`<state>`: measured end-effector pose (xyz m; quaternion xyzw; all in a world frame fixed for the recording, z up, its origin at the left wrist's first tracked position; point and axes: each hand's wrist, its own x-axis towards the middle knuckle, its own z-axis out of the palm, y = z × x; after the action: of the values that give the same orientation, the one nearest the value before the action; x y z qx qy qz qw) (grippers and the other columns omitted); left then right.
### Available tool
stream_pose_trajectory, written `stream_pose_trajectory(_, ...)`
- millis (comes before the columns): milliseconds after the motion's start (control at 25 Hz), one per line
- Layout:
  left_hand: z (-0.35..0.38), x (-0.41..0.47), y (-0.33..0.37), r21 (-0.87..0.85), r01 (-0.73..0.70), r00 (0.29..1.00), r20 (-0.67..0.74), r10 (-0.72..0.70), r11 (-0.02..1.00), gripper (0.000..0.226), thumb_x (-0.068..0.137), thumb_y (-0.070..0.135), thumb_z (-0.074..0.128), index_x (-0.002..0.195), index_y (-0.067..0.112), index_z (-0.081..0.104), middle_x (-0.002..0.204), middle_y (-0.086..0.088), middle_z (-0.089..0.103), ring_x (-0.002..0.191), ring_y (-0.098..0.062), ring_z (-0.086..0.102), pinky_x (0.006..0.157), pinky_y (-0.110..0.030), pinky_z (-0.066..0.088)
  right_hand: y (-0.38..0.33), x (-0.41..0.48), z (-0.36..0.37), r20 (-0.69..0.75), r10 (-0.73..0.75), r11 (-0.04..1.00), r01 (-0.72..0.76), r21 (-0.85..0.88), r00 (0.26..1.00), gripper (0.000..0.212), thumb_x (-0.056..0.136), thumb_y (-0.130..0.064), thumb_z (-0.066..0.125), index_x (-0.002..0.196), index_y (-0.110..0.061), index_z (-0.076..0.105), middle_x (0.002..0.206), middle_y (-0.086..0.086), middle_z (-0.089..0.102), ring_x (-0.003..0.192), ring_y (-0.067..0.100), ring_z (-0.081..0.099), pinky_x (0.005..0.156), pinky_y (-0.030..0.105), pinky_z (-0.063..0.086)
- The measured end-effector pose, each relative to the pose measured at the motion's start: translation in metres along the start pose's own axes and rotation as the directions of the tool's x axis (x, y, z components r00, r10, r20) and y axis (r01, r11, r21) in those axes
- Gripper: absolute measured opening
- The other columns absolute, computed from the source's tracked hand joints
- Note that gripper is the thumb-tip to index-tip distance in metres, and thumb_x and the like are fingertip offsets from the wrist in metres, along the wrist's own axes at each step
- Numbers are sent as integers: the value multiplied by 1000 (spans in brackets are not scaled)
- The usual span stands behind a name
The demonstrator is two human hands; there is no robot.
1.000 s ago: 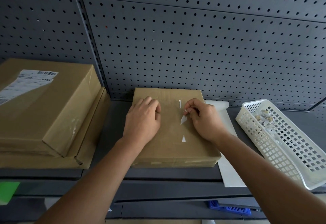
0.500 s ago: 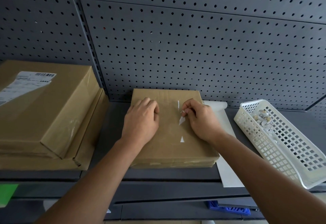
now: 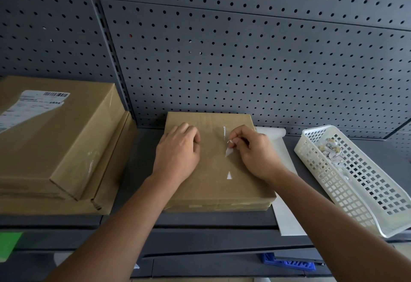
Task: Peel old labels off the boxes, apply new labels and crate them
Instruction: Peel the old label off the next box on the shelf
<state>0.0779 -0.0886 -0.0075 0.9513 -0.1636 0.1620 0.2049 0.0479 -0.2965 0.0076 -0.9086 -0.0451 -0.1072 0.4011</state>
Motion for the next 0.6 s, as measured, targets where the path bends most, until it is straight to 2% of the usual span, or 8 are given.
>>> stream_pose_trajectory(80,0,0,0,-2,-1,1000,-6,1,1000,10,89,13,57,91,22,60,94,11,56,87,-11,53,73,-28,45,-1,1,1,-24,-2,1000,2,-6,1000,21,96,0,47,93,-15,61,84,-10,70,80,1,61,67,8,42)
stream_pose_trajectory(240,1,0,-2,-4,-4,1000,-3,4,1000,10,89,13,57,90,23,59,93,12,55,86,-10,52,73,-28,44,-2,1,2,53,8,999,-6,-36,999,23,95,2,47,93,-17,60,80,-8,70,79,3,62,69,8,43)
stream_pose_trajectory(400,2,0,-1,-11,-7,1000,-18,7,1000,11,89,12,57,90,22,60,93,12,55,86,-10,53,73,-29,46,0,5,-5,-44,41,999,-39,33,998,11,94,-4,55,94,-14,59,83,-8,66,75,5,59,68,12,44)
stream_pose_trajectory(480,2,0,-3,-18,-9,1000,-22,9,1000,11,89,12,56,90,22,61,92,12,56,86,-10,53,74,-30,48,-4,9,-8,0,-31,997,31,-72,1000,7,90,-6,62,93,-13,63,84,-10,60,75,3,57,67,8,41)
stream_pose_trajectory(600,3,0,-4,-28,-5,1000,-18,5,1000,12,90,14,55,89,24,60,91,14,55,85,-8,53,76,-29,50,-5,18,-12,160,-61,951,106,-291,985,6,86,-10,66,84,-15,68,80,-13,55,70,0,54,64,8,39)
